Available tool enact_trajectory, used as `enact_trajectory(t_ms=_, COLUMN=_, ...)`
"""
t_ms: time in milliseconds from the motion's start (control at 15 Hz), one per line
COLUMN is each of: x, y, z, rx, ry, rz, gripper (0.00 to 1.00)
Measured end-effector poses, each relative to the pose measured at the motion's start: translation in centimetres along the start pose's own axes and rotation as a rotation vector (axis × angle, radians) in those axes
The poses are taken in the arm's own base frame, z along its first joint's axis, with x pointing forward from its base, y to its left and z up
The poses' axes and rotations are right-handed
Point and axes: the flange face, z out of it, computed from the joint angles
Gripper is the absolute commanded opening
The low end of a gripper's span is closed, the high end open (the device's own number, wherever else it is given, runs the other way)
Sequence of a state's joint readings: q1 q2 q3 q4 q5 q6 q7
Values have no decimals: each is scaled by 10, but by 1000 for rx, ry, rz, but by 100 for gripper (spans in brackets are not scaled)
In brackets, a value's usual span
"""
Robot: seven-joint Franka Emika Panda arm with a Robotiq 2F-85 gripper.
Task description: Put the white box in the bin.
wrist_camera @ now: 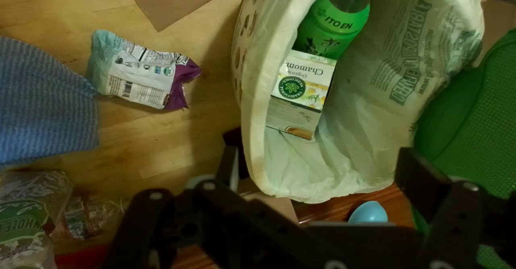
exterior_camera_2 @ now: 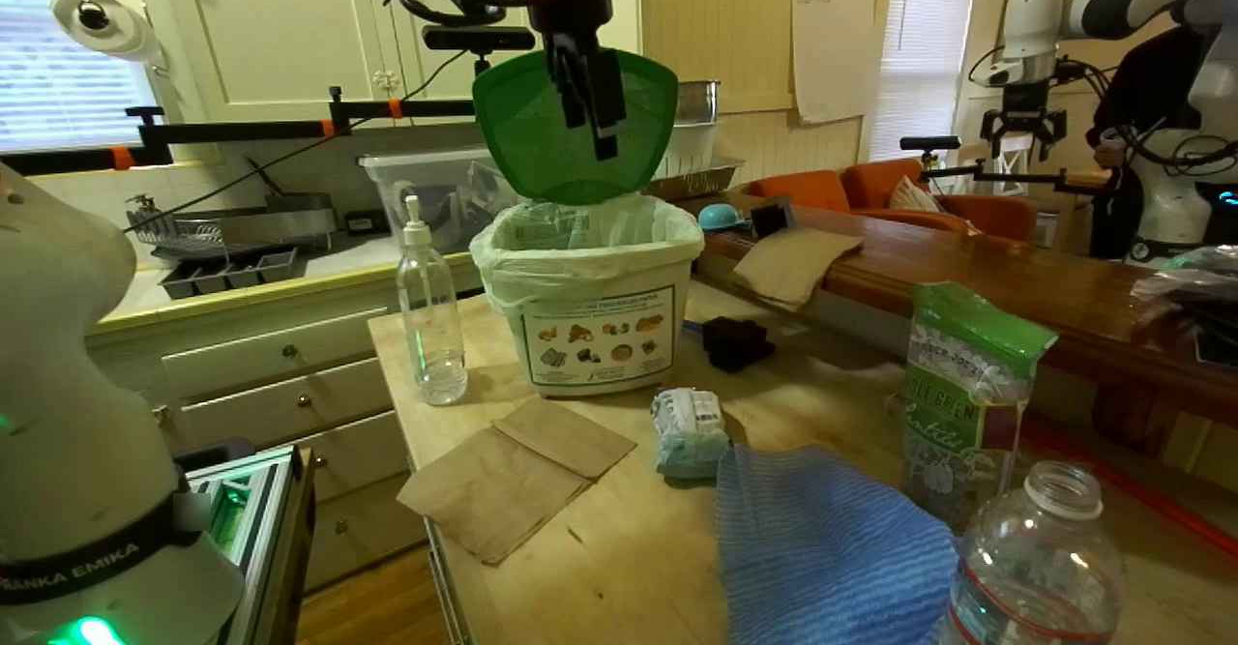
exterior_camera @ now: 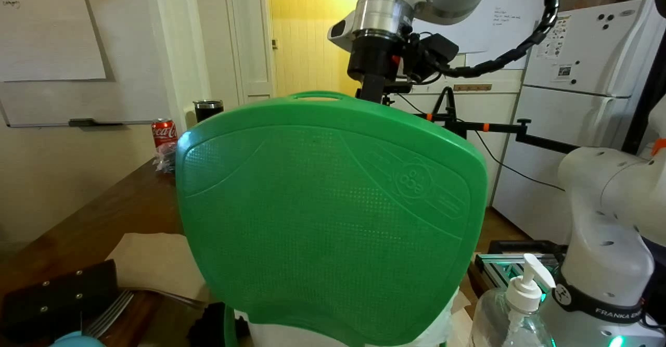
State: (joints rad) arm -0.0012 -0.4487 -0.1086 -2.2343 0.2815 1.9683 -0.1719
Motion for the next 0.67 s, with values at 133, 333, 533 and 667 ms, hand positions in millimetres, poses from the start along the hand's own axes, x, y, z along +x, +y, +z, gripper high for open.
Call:
enact_trajectory(t_ms=133, x=-5, y=9, z=-10, rx=4, ry=10, rz=3, gripper=100)
enact_trajectory(t_ms=333, x=-12, y=20, z=-20, rx=10, ry=22, rz=10, gripper=100)
enact_trajectory(t_ms=533, x=-20, y=28, z=-22, rx=20, ry=13, rz=11, gripper=100)
enact_trajectory(t_ms=667, x=-21, y=29, z=-22, rx=21, ry=13, rz=11, gripper=100)
